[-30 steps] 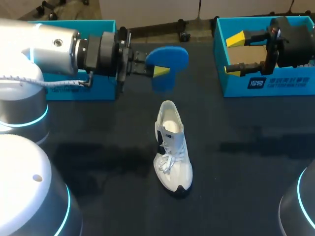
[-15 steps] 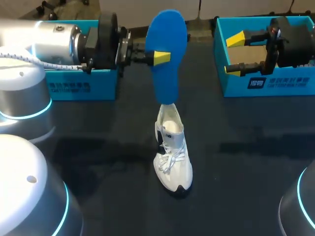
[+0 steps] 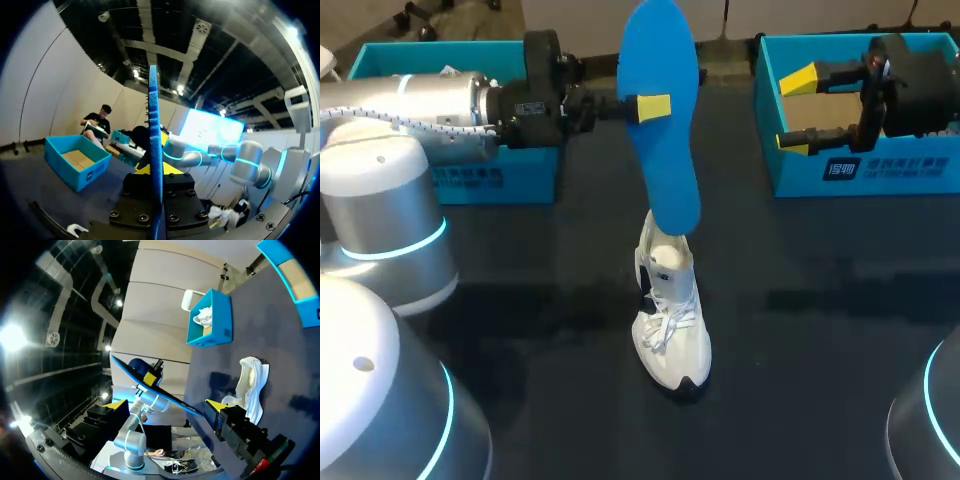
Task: Take the shoe out of the shoebox, open the shoe tongue, remove and reinsert the insole, then place the shoe into the shoebox
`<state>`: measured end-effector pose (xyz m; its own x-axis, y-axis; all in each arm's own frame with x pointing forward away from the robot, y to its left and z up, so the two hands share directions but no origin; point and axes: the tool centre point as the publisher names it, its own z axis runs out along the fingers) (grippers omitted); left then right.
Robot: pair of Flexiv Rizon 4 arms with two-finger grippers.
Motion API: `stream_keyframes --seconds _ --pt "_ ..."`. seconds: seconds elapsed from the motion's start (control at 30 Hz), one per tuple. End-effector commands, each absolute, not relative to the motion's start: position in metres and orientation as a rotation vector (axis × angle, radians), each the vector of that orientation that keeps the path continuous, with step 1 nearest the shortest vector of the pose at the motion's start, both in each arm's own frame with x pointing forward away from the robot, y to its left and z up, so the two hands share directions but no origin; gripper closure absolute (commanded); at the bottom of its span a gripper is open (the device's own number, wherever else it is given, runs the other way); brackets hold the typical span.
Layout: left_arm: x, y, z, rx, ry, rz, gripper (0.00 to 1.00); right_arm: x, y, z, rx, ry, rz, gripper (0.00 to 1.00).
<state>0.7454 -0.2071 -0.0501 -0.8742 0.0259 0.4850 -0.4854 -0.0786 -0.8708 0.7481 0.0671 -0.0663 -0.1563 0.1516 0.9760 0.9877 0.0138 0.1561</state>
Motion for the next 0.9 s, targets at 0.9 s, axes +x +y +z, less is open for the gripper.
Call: stream_keyframes --seconds 0.9 --pt "0.743 -0.211 -0.084 0.91 -1.48 1.521 1.0 0.747 0.068 -0.066 -1.245 -1.441 -1.247 0.0"
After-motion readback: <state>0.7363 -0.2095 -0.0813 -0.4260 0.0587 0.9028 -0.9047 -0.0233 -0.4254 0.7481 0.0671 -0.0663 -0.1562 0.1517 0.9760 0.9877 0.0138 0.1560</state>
